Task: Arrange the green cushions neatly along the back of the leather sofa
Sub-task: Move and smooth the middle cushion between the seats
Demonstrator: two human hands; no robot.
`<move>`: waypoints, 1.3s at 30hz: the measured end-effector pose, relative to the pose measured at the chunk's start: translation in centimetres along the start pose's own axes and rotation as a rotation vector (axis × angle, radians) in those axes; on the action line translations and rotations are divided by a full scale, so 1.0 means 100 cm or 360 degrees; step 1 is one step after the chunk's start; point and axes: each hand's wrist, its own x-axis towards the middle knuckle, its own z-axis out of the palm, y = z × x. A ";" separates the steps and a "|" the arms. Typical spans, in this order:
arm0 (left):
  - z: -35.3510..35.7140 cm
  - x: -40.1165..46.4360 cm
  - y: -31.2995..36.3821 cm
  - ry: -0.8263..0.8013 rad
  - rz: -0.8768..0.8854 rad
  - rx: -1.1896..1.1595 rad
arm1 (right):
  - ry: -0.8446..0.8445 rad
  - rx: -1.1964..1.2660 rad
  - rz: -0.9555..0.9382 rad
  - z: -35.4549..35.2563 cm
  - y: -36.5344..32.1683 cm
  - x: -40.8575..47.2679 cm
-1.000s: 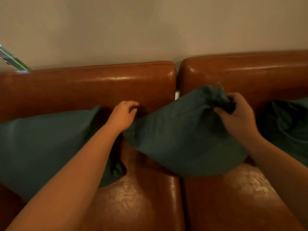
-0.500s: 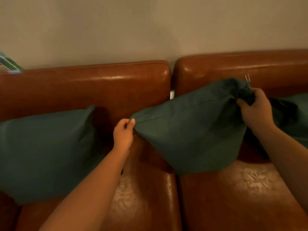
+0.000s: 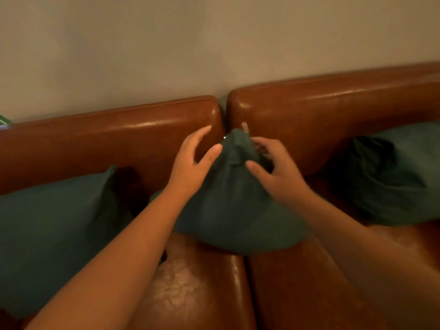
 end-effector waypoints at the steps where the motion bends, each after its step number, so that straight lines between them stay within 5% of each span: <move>1: 0.007 0.004 0.011 -0.0037 0.0080 0.0009 | -0.0125 0.0068 -0.0100 0.004 -0.005 -0.002; 7: 0.011 0.003 0.010 0.0186 0.0171 0.0093 | -0.0328 0.0066 0.0040 -0.006 0.029 -0.030; 10: 0.000 -0.001 -0.005 0.0259 0.0069 0.0131 | -0.0253 -0.0297 0.0488 -0.030 0.089 -0.056; 13: -0.014 -0.008 -0.014 0.0335 0.0132 0.0155 | -0.0539 -0.0678 0.1120 -0.053 0.138 -0.088; 16: -0.026 -0.014 -0.018 0.0332 0.0184 0.0228 | -0.0576 -0.0372 0.1453 -0.059 0.152 -0.103; 25: -0.043 -0.011 -0.007 0.0538 0.0253 0.0787 | 0.0216 -0.0013 0.1240 -0.078 0.133 -0.065; 29: -0.059 -0.025 -0.042 0.0531 -0.0094 0.0869 | 0.0451 0.0117 0.1080 -0.094 0.115 -0.030; 32: -0.059 -0.031 -0.071 0.0586 -0.0483 0.0549 | 0.0360 0.0367 0.1188 -0.095 0.113 -0.013; 36: -0.067 -0.027 -0.061 0.0812 -0.0685 -0.0096 | 0.0416 0.1206 0.1440 -0.106 0.123 -0.004; 39: -0.071 -0.045 -0.050 0.0645 -0.0861 -0.0381 | 0.0258 0.1338 0.1466 -0.114 0.132 -0.010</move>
